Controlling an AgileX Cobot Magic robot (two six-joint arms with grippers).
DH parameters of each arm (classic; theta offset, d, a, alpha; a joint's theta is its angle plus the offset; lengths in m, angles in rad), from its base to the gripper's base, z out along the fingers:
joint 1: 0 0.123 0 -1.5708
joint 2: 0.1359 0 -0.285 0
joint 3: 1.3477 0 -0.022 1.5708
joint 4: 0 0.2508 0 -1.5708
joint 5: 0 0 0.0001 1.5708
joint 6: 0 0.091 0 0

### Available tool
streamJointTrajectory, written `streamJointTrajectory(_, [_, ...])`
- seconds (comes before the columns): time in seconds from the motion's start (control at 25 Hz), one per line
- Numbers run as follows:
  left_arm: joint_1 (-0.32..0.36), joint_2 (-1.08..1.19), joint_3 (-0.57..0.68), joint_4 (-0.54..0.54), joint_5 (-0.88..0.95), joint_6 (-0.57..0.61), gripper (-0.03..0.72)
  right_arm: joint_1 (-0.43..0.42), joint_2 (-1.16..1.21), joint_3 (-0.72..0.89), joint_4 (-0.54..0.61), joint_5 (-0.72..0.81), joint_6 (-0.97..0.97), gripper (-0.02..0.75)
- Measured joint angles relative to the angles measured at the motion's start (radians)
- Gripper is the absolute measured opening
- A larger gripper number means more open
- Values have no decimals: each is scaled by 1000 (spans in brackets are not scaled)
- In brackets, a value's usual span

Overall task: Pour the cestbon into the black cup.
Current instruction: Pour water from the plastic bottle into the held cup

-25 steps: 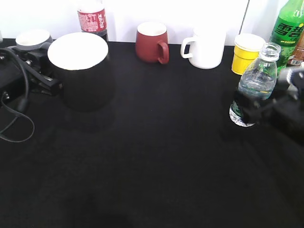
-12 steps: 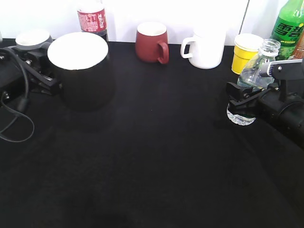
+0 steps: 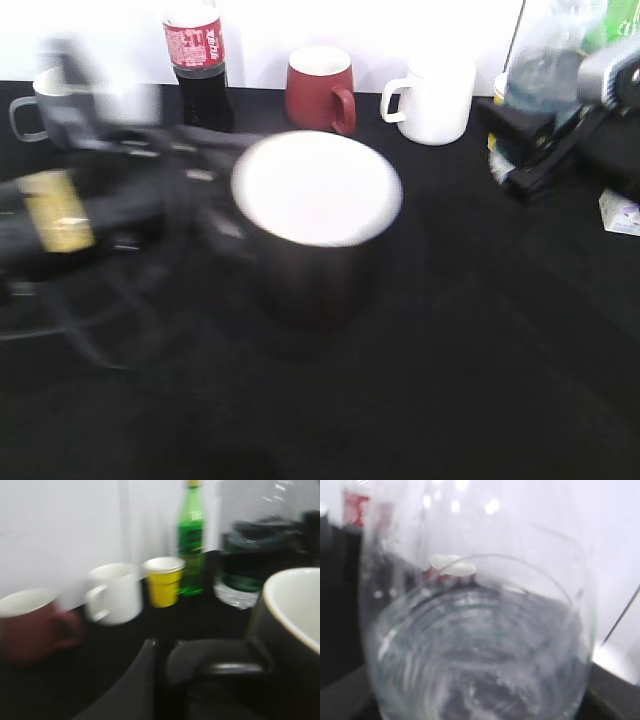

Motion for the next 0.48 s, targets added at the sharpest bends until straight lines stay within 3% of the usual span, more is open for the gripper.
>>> streamJointTrajectory(0.08, [-80,50,-66,-6,29,-2,51,0,-86,-31,-75,105,-20,489])
streamJointTrajectory(0.2, [-167,121,-170,-10,75,-3,51,0,-134,-76,-107,138,-95,489])
streamJointTrajectory(0.28, [-183,141,-210,-48,95,-3,51,0,-135,-97,-127,161,-209,489])
streamJointTrajectory(0.36, [-183,143,-221,-186,98,-3,51,0,-135,-102,-139,168,-340,489])
streamJointTrajectory(0.48, [-181,144,-222,-210,118,-3,51,0,-135,-102,-156,168,-535,489])
